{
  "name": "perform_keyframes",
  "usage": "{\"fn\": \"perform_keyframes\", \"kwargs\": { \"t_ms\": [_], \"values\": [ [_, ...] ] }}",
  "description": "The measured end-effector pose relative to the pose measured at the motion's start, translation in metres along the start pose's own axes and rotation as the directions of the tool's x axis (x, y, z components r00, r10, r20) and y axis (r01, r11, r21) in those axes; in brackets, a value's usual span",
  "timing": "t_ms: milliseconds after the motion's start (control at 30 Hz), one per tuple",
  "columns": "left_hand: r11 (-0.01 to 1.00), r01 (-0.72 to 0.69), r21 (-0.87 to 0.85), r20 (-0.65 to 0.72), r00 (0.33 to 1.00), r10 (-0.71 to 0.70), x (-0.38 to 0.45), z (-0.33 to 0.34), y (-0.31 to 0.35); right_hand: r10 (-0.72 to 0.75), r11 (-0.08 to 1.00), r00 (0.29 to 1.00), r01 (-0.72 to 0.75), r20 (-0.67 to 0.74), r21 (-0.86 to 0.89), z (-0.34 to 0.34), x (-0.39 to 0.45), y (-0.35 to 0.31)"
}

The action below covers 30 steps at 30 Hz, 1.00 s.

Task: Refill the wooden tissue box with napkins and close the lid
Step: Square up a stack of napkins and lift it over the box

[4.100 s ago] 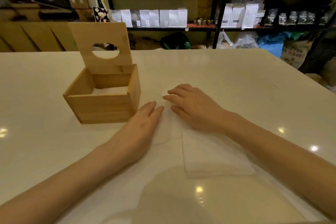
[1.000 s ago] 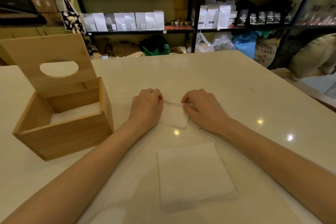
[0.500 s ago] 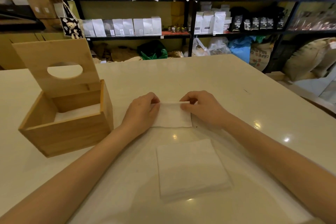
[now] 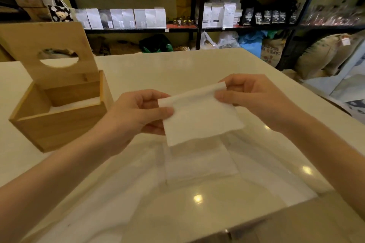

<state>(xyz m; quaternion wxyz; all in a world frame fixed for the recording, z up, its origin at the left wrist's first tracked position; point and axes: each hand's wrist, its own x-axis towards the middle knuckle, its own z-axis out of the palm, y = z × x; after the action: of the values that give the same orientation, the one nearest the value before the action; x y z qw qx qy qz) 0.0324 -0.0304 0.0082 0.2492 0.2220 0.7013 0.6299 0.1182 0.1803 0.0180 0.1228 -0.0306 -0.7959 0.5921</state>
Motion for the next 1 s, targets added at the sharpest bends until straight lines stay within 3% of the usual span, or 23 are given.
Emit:
{"fn": "perform_keyframes", "kwargs": {
  "t_ms": [100, 300, 633, 833, 1000],
  "values": [
    [0.996, 0.090, 0.018, 0.062, 0.994, -0.091, -0.007, 0.003, -0.010, 0.095, 0.994, 0.995, -0.093, 0.036, -0.061, 0.003, -0.012, 0.013],
    [0.979, 0.154, 0.133, 0.021, 0.987, -0.158, -0.008, 0.006, -0.025, 0.220, 0.973, 0.972, -0.212, 0.084, -0.096, 0.008, -0.027, 0.034],
    [0.908, 0.041, 0.417, 0.011, 0.999, -0.050, -0.010, 0.011, -0.038, 0.136, 0.938, 0.989, -0.108, 0.064, -0.329, 0.011, -0.026, 0.045],
    [0.681, -0.120, 0.722, 0.009, 0.986, 0.165, -0.007, 0.005, -0.040, 0.043, 0.797, 0.998, -0.005, 0.049, -0.604, 0.009, -0.027, 0.047],
    [0.348, -0.288, 0.892, 0.203, 0.944, 0.261, -0.008, 0.000, -0.051, -0.054, 0.566, 0.972, 0.218, 0.227, -0.795, 0.005, -0.030, 0.051]
  ]
}}
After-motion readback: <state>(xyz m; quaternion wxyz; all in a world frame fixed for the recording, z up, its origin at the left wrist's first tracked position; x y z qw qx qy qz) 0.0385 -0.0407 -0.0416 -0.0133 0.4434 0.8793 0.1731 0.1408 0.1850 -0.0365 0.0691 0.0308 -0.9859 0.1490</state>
